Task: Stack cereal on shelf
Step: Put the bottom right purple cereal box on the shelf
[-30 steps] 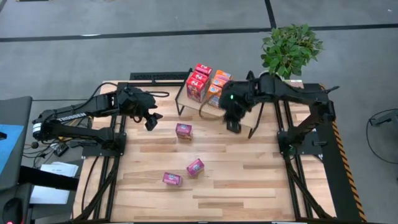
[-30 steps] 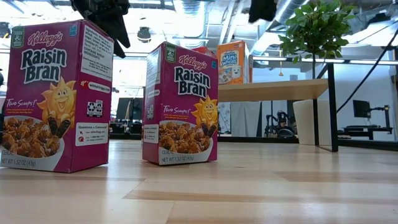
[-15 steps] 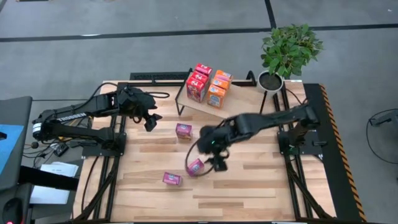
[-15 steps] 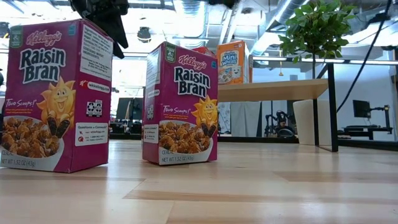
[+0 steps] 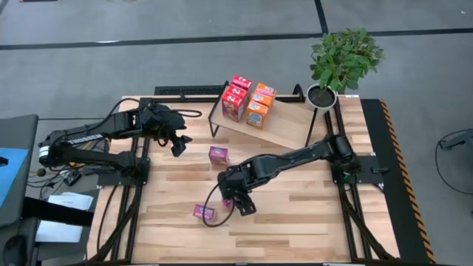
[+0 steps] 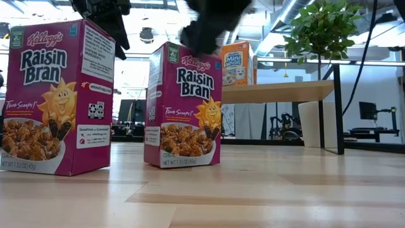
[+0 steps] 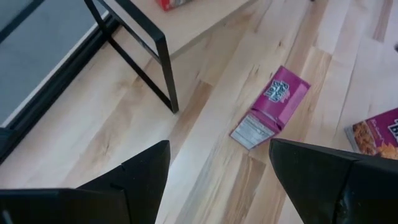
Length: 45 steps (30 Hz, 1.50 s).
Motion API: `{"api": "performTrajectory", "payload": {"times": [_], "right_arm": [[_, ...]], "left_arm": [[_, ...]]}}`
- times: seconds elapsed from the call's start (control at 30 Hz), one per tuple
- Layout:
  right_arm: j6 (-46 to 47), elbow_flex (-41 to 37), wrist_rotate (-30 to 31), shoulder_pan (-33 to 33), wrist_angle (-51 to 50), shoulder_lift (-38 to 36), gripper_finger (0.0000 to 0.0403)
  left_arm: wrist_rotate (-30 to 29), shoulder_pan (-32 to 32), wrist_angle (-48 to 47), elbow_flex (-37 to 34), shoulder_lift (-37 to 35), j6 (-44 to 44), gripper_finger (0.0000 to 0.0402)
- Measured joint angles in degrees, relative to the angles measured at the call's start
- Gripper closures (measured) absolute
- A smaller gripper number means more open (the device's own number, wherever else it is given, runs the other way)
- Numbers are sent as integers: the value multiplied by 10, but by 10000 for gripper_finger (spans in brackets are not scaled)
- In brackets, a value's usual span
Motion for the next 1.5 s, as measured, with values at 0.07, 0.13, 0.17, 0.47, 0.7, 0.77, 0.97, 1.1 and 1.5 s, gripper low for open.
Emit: {"api": "performTrajectory", "payload": {"times": [0.07, 0.13, 0.17, 0.47, 0.7, 0.77, 0.97, 1.1, 1.5], "right_arm": [[0, 7, -1, 0, -13, 11, 107], [1, 8, 0, 1, -33, 13, 114], [5, 9, 0, 1, -39, 13, 120], [53, 10, 2, 1, -68, -8, 243], [81, 10, 12, -4, -88, -71, 295], [94, 10, 15, -9, -98, -93, 291], [121, 10, 79, -20, -155, -164, 281], [145, 10, 120, -28, -210, -210, 284], [162, 10, 232, -81, -320, -332, 280]], "left_arm": [[0, 0, -1, 0, 0, 0, 136], [0, 0, 1, 0, 0, 0, 136], [0, 0, 0, 0, 0, 0, 136], [-1, 0, 1, 0, 0, 0, 136], [-1, 0, 6, 0, 0, -1, 136], [-1, 0, 8, 0, 0, 0, 136], [0, 0, 8, 0, 0, 0, 136], [0, 0, 6, 0, 0, 0, 136], [-1, 0, 10, 0, 0, 10, 136]]}}
